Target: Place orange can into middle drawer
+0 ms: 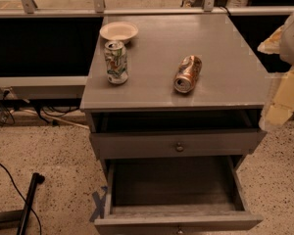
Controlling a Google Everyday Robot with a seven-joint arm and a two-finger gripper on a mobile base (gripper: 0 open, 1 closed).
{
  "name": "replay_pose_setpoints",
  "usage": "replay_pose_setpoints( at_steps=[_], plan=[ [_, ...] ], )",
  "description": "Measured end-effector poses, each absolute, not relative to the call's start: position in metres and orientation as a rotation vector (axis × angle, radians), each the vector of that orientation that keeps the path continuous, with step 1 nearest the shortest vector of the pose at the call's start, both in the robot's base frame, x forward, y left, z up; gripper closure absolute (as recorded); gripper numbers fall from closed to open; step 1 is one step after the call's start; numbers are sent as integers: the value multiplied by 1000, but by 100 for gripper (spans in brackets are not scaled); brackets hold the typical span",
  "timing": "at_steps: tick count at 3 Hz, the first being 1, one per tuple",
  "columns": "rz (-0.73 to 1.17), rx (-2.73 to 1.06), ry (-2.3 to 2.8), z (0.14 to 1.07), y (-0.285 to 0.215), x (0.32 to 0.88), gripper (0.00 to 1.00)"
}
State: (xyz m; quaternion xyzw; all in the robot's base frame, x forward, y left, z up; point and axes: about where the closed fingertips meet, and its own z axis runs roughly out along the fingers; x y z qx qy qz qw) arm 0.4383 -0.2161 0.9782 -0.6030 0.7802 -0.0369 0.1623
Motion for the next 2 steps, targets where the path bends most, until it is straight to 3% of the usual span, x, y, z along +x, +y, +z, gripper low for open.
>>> replay_pose_setpoints(
  at_steps=[2],
  plan=[
    [-79,-1819,2150,960,-207,465,0]
  ],
)
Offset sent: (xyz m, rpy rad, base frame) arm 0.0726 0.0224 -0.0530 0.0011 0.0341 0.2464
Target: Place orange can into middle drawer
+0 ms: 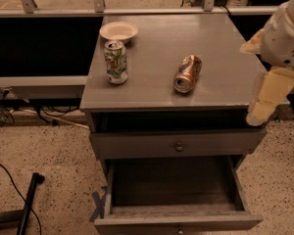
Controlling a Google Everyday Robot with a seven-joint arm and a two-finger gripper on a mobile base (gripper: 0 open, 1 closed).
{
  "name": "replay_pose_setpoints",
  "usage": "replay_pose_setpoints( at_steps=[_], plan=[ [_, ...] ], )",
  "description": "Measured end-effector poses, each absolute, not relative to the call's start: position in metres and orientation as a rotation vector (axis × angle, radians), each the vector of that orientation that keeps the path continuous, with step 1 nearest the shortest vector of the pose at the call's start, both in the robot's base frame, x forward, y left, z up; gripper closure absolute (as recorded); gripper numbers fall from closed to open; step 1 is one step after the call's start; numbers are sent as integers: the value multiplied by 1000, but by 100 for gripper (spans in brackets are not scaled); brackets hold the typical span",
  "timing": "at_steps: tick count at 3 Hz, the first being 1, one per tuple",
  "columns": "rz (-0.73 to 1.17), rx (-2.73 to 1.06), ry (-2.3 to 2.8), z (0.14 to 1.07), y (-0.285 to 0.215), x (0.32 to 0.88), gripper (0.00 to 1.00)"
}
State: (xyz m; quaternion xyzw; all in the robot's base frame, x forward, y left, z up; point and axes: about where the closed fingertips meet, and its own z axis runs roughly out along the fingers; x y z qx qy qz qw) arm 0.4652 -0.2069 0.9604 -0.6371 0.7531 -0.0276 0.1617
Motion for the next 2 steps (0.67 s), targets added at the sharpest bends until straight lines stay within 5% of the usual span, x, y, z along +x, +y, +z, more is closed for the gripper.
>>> replay_pose_setpoints(
  at_steps=[2],
  plan=[
    [-123,-2130,1686,920,-155,538,0]
  ],
)
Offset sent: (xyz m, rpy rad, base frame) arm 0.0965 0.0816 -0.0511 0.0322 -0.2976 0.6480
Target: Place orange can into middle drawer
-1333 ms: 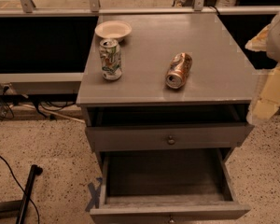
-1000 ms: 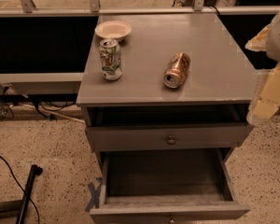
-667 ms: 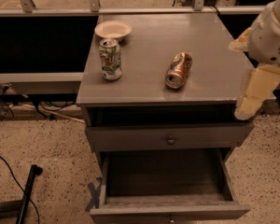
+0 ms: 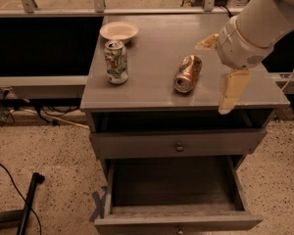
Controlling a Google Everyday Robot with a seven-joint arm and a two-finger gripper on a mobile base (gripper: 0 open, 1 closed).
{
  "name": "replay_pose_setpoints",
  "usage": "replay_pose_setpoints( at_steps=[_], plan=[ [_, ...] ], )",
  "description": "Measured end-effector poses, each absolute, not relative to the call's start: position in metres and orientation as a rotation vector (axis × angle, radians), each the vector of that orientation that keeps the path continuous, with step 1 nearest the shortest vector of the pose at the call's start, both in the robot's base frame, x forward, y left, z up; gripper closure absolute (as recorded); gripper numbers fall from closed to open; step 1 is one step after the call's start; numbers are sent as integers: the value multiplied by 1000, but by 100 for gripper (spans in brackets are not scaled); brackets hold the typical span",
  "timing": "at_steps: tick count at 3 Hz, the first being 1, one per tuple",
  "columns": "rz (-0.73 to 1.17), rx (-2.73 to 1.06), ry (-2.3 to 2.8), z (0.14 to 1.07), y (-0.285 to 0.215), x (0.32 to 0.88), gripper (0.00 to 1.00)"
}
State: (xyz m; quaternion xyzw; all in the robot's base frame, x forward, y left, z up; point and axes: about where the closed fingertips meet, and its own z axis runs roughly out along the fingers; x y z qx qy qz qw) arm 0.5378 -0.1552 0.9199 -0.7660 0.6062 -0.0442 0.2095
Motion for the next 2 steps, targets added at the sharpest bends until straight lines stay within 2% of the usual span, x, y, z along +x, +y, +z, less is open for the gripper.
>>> replay_pose_setpoints(
  at_steps=[2],
  plan=[
    [-213,-2291,1513,925,-147,560,0]
  ],
)
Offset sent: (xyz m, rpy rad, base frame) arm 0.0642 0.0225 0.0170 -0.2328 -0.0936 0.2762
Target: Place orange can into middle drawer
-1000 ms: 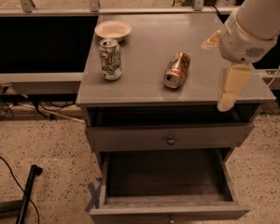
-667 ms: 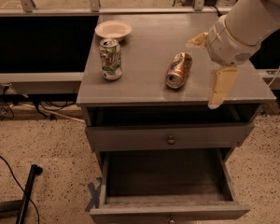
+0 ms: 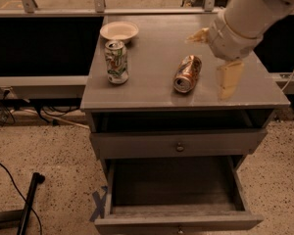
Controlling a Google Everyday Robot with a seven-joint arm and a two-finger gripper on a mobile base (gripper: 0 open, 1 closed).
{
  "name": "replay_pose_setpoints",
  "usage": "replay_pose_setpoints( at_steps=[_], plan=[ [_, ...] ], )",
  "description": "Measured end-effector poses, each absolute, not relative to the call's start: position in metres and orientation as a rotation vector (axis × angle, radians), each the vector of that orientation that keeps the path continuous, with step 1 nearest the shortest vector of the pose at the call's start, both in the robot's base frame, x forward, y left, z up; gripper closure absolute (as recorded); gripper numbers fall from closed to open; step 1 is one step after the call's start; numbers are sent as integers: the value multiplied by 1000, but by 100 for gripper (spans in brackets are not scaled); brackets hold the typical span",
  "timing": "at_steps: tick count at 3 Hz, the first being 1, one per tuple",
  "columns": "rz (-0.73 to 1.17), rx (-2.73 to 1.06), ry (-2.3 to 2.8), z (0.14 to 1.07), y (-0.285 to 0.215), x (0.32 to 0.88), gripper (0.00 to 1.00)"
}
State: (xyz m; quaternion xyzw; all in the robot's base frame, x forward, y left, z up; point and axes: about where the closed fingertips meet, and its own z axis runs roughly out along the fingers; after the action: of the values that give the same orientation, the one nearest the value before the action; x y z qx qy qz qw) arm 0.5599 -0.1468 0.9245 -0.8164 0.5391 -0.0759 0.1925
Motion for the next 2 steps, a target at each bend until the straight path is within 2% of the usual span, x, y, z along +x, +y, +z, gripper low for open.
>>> replay_pose_setpoints(
  at_steps=[2],
  plan=[
    [-360,-2632,1129,917,-123,621,0]
  ],
)
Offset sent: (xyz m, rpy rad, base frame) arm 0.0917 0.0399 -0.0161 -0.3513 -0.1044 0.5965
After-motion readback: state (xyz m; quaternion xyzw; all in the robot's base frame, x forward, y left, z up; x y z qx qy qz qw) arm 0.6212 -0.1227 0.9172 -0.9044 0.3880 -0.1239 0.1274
